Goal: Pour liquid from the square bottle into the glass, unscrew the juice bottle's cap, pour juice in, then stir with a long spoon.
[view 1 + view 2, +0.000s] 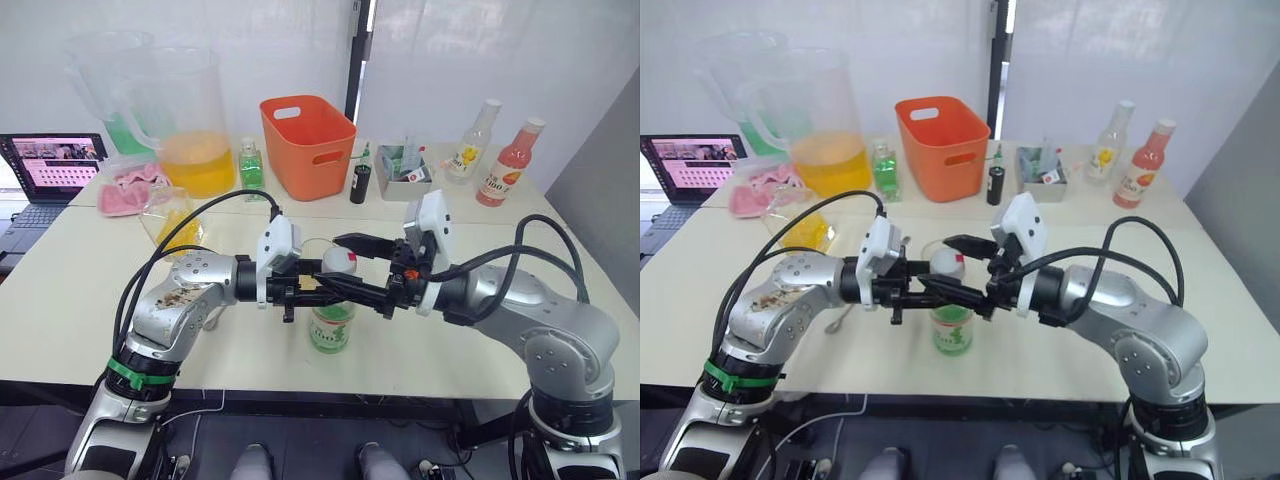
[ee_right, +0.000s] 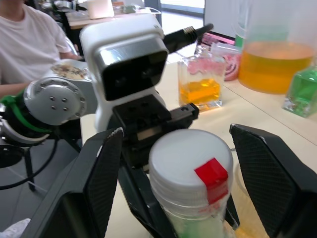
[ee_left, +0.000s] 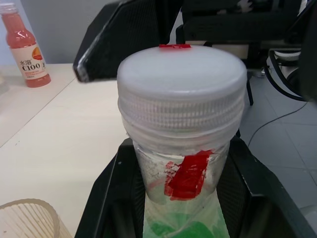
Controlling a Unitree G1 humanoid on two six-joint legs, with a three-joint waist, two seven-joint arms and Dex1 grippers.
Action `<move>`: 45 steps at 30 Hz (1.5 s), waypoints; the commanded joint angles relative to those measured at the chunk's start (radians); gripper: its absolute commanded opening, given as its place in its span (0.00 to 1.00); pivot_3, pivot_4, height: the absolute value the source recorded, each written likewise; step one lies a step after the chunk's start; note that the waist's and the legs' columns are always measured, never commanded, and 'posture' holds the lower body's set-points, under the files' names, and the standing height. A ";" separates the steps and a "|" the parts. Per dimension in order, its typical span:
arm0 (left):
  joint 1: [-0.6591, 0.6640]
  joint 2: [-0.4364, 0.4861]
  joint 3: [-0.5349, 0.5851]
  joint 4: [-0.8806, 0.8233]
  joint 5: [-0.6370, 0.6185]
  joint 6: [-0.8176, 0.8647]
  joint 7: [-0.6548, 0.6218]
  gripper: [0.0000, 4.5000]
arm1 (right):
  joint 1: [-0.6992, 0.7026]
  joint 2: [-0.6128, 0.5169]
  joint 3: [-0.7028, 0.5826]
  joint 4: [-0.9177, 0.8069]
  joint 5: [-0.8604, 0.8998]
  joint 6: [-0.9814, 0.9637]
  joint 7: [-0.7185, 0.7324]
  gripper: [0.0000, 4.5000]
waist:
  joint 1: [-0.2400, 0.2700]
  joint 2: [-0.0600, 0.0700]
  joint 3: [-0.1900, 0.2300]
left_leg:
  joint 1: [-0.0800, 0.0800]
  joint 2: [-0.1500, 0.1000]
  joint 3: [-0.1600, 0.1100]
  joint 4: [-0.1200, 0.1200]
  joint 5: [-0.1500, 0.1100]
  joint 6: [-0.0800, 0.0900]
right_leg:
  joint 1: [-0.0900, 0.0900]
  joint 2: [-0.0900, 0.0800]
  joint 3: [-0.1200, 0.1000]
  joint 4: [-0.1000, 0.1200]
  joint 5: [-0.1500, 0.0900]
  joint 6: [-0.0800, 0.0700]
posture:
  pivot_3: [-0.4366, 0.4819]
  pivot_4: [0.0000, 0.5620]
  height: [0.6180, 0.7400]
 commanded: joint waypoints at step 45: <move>0.069 0.074 0.067 -0.169 -0.050 0.064 0.089 0.33 | -0.416 -0.055 0.134 0.674 -0.280 -0.475 0.869 0.98 | -0.020 0.000 0.000 | -0.001 0.000 0.000 -0.002 0.000 0.000 | -0.002 0.001 -0.001 0.003 0.000 0.001 | 0.48 0.27 0.81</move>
